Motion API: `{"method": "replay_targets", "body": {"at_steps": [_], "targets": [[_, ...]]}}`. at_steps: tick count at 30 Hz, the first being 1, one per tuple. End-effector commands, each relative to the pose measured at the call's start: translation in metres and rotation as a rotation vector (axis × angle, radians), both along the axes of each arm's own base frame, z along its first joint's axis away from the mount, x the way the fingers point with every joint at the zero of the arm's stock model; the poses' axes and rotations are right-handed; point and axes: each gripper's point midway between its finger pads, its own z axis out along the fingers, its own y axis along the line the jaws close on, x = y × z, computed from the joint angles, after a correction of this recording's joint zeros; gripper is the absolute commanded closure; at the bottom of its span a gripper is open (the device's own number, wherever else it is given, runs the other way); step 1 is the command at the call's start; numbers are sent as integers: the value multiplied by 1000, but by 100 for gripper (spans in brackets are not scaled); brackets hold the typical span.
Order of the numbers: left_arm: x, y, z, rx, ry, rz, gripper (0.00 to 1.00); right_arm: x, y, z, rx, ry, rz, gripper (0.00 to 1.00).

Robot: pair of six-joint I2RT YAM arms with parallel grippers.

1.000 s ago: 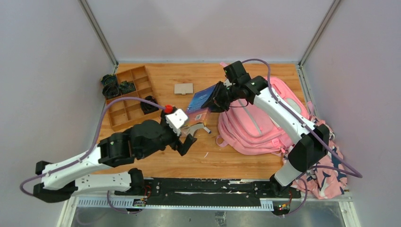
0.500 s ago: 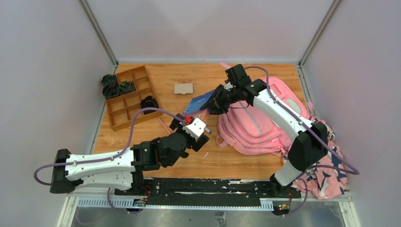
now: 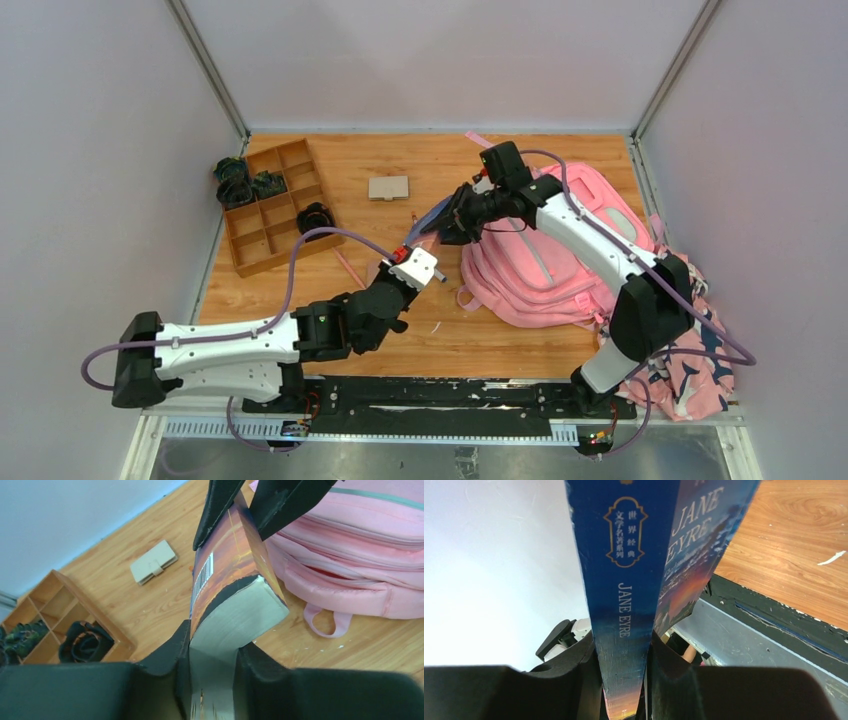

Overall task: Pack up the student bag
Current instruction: Pick up the book from the center of the board.

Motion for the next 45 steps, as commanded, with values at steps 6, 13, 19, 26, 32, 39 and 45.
{"method": "replay_targets", "body": {"at_steps": [6, 13, 19, 26, 32, 39, 45], "targets": [[-2, 35, 8, -213, 102, 146, 100, 8, -69, 61, 62, -478, -15, 13], [-9, 75, 26, -509, 332, 213, 100, 11, -145, 28, -471, -893, 45, 20], [-18, 66, 34, -717, 618, 103, 100, 15, -166, -39, -788, -870, 304, 24], [-22, 48, 45, -780, 762, 50, 100, 13, -144, -94, -725, -703, 447, 26], [-18, 43, 59, -834, 765, 42, 100, 12, -132, -129, -721, -635, 508, 31], [-14, 40, 53, -871, 780, 50, 100, 9, -129, -153, -727, -572, 540, 33], [-10, 40, 56, -908, 759, 46, 100, 11, -134, -164, -765, -537, 535, 83]]}}
